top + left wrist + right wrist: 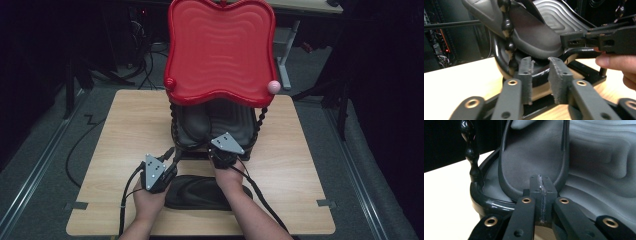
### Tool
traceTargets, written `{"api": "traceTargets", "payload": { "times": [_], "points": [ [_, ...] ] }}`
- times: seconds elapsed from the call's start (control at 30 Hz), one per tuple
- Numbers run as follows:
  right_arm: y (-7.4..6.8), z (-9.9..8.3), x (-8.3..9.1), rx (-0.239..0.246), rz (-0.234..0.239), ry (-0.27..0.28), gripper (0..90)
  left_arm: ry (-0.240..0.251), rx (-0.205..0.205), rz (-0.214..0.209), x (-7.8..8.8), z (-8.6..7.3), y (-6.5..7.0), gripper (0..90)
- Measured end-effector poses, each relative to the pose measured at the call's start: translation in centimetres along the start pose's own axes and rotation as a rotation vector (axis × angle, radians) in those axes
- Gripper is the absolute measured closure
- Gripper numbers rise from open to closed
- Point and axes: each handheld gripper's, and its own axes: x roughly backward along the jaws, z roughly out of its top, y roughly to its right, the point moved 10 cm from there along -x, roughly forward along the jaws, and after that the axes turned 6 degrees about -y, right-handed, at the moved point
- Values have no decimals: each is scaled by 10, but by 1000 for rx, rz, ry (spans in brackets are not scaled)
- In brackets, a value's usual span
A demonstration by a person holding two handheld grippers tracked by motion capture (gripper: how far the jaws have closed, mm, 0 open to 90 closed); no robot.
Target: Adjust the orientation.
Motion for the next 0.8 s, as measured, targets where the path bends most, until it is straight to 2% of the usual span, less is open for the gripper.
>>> {"api": "traceTargets", "payload": {
  "times": [0.13, 0.23, 0.33, 0.43, 0.67, 0.8],
  "points": [
    [3, 11, 10, -1, 17, 63, 836, 38, 8, 31, -15, 8, 3, 847],
    [9, 23, 12, -13, 4, 120, 778, 74, 18, 44, -28, 14, 6, 860],
    [17, 39, 8, -24, -16, 169, 739, 113, -1, 51, -41, 16, 10, 862],
    [22, 56, -3, -29, -34, 205, 725, 127, 20, 50, -51, 14, 10, 857],
    [27, 75, -35, -16, -70, 166, 745, 144, 52, 50, -61, 13, 5, 851],
    [27, 78, -45, -6, -84, 129, 802, 137, 40, 44, -64, 11, 5, 854]
  ]
}}
